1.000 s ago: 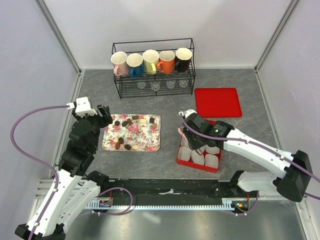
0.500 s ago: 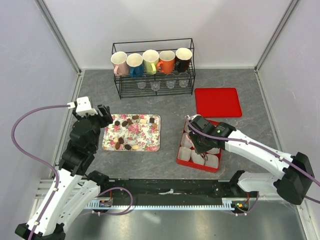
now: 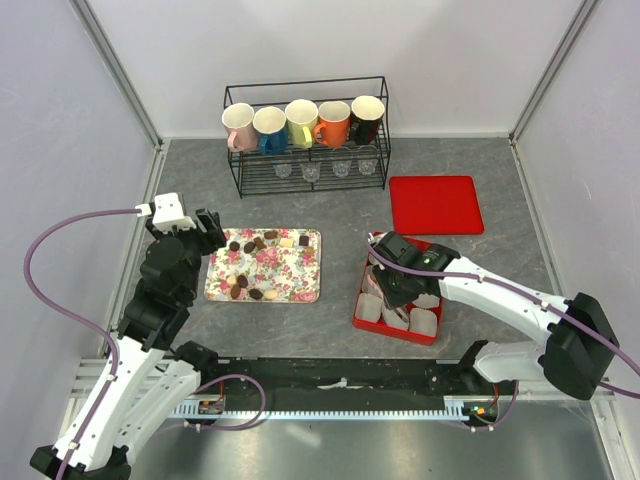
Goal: Pack the chocolate
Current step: Place the fake chocolate in the packing box.
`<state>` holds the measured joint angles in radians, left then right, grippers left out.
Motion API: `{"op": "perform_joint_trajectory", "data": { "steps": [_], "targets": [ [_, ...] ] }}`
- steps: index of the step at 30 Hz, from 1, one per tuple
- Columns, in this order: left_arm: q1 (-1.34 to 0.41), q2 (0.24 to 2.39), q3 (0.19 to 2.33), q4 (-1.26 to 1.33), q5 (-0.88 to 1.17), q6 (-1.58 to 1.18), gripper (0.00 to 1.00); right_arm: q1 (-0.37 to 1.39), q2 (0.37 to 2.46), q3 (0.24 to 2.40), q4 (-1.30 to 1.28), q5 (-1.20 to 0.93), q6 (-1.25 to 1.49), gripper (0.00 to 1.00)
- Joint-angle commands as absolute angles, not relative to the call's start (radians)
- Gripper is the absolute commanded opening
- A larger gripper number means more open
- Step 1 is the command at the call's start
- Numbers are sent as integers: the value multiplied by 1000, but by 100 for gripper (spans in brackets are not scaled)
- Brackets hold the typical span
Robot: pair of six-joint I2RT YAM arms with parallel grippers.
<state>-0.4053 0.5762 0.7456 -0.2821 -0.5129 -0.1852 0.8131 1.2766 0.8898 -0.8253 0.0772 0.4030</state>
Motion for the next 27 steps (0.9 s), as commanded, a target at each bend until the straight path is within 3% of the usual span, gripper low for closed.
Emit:
{"op": "perform_joint_trajectory", "data": {
  "steps": [1, 12, 27],
  "targets": [
    [-402, 581, 741, -256, -505, -202, 73, 807, 1269, 882, -801, 66, 394, 32],
    [-402, 586, 739, -256, -502, -202, 73, 801, 1255, 890, -815, 78, 387, 47],
    [-400, 586, 741, -256, -495, -204, 73, 801, 1186, 1045, -859, 176, 322, 47]
  ]
}}
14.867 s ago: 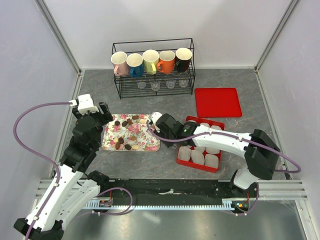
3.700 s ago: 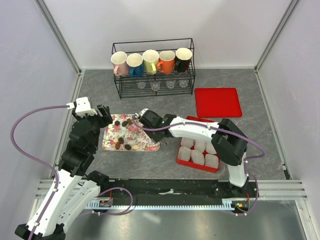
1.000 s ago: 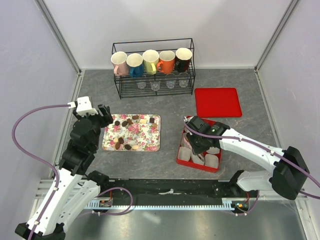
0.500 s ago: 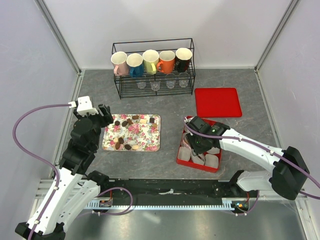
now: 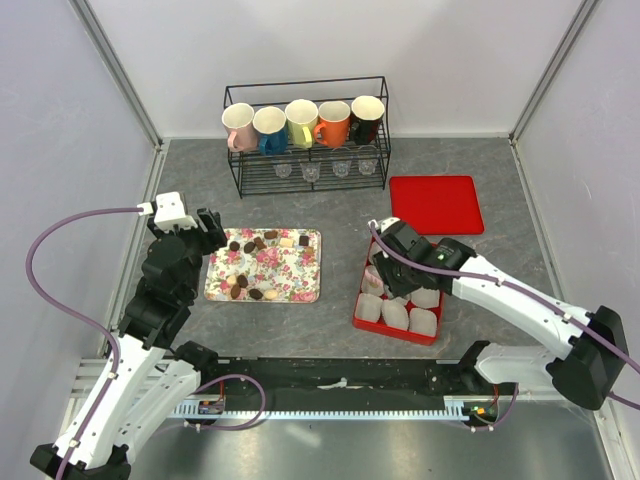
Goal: Pack the chocolate
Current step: Place the fake chocolate in the packing box.
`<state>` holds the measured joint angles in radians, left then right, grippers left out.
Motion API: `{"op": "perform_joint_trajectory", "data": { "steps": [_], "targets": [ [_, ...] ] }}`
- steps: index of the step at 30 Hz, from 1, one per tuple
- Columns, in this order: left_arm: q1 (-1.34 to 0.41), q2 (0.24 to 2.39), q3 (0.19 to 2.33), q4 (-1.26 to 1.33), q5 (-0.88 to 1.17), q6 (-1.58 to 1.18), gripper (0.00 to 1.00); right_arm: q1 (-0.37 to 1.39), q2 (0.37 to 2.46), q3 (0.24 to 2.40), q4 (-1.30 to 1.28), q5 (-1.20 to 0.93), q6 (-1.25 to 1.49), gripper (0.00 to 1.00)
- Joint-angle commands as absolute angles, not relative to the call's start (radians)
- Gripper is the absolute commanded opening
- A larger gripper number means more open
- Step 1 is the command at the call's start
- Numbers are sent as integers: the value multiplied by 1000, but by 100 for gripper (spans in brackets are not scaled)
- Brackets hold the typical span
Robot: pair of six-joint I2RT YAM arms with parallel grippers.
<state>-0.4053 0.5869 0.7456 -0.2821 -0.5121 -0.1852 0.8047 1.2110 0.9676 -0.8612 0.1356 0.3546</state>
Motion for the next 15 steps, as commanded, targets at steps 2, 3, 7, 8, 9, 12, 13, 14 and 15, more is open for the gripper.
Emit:
{"op": "perform_joint_trajectory", "data": {
  "steps": [2, 3, 7, 8, 9, 12, 13, 14, 15],
  "targets": [
    [-400, 586, 741, -258, -495, -204, 73, 802, 1203, 1075, -859, 175, 310, 47],
    [-402, 584, 741, -258, -494, -204, 73, 802, 1207, 1086, -859, 172, 307, 46],
    [-402, 584, 739, -258, -494, -206, 73, 801, 1226, 1121, -859, 166, 298, 41],
    [-402, 584, 739, -256, -494, -206, 73, 802, 1220, 1120, -859, 161, 296, 38],
    [-400, 583, 739, -258, -495, -206, 73, 802, 1218, 1120, -859, 160, 298, 37],
    [-402, 581, 742, -258, -492, -206, 73, 802, 1209, 1123, -864, 150, 296, 30],
    [-400, 581, 742, -256, -491, -206, 73, 802, 1209, 1129, -864, 146, 296, 30],
    [-402, 581, 741, -256, -491, -206, 73, 802, 1212, 1134, -861, 143, 290, 29],
    [-402, 580, 742, -258, -491, -206, 73, 802, 1213, 1149, -859, 135, 287, 29]
  ]
}}
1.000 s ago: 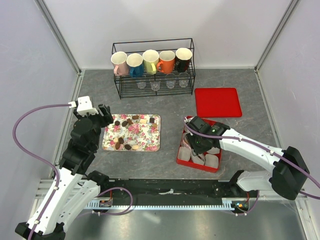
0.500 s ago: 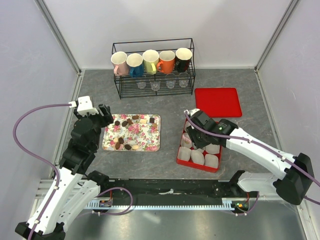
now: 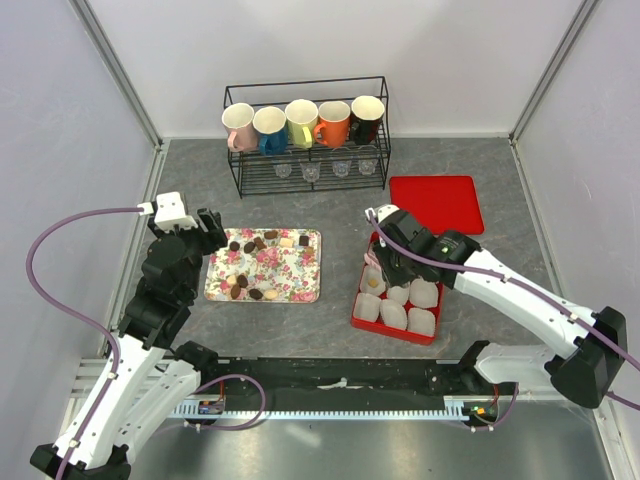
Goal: Pack the chocolate
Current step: Place the fake chocolate in the packing box, then pick up the fake chocolate from the plate.
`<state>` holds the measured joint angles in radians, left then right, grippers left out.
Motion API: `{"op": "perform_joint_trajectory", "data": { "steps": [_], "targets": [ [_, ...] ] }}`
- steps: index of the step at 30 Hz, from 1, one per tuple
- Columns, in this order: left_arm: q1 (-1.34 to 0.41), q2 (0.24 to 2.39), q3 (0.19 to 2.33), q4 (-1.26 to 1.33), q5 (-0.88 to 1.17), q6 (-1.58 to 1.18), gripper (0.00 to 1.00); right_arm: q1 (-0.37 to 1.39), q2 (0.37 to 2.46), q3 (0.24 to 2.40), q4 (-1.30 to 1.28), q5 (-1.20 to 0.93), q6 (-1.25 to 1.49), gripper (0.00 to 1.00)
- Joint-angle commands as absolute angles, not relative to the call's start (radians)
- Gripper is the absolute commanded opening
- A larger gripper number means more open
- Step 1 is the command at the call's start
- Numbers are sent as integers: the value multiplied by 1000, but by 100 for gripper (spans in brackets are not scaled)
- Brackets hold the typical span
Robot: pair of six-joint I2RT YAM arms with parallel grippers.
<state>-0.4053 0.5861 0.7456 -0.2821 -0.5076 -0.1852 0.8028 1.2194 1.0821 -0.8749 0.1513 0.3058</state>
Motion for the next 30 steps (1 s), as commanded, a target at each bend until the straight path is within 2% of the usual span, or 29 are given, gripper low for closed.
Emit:
{"op": "perform_joint_trajectory", "data": {
  "steps": [1, 11, 30],
  "targets": [
    [-402, 580, 741, -258, -489, -206, 73, 802, 1224, 1158, -851, 132, 281, 29],
    [-400, 577, 741, -256, -489, -206, 73, 821, 1356, 1273, -744, 72, 216, 30],
    [-400, 572, 739, -258, -489, -207, 73, 916, 1701, 1420, -617, 201, 167, 34]
  ]
}}
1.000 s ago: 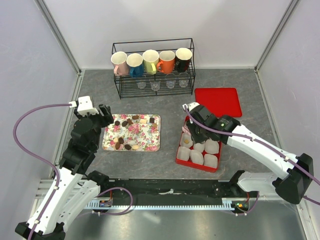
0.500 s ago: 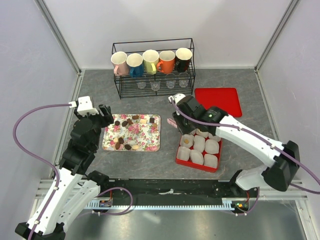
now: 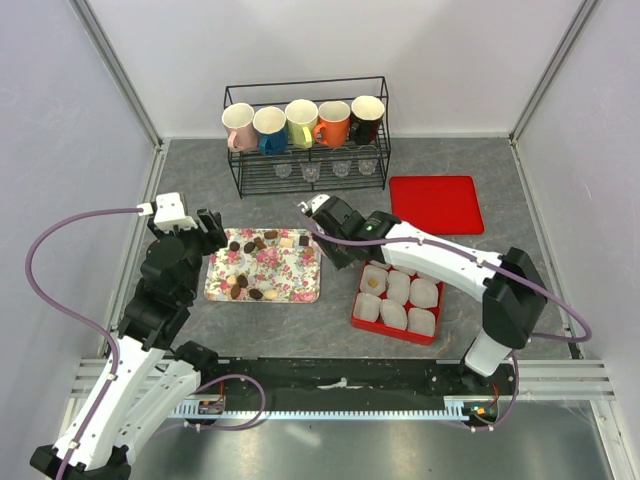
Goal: Pack the chocolate
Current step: Pick up the fake chocolate from the plate.
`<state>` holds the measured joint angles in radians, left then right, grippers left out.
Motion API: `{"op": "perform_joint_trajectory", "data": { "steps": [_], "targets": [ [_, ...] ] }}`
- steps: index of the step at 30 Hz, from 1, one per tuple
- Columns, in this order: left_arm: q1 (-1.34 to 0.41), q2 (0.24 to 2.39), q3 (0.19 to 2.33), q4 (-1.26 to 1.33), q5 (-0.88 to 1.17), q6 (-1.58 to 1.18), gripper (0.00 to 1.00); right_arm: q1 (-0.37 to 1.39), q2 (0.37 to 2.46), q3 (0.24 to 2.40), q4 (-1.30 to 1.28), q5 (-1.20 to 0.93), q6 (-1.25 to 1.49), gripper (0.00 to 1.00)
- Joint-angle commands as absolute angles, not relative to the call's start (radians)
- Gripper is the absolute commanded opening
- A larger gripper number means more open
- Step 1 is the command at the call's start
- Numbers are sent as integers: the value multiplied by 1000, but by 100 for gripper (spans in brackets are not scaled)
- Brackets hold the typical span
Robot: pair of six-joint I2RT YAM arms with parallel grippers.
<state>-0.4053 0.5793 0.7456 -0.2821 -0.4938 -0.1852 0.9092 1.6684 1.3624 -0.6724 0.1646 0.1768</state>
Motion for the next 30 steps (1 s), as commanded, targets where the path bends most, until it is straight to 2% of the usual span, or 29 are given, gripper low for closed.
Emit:
{"op": "perform_joint_trajectory", "data": {
  "steps": [1, 12, 30],
  "targets": [
    [-400, 572, 741, -258, -488, -207, 73, 917, 1710, 1424, -614, 201, 169, 35],
    [-402, 571, 742, -256, -482, -209, 73, 925, 1766, 1453, -600, 190, 166, 41],
    [-402, 569, 739, -258, -482, -207, 73, 927, 1848, 1485, -584, 158, 141, 44]
  ]
}}
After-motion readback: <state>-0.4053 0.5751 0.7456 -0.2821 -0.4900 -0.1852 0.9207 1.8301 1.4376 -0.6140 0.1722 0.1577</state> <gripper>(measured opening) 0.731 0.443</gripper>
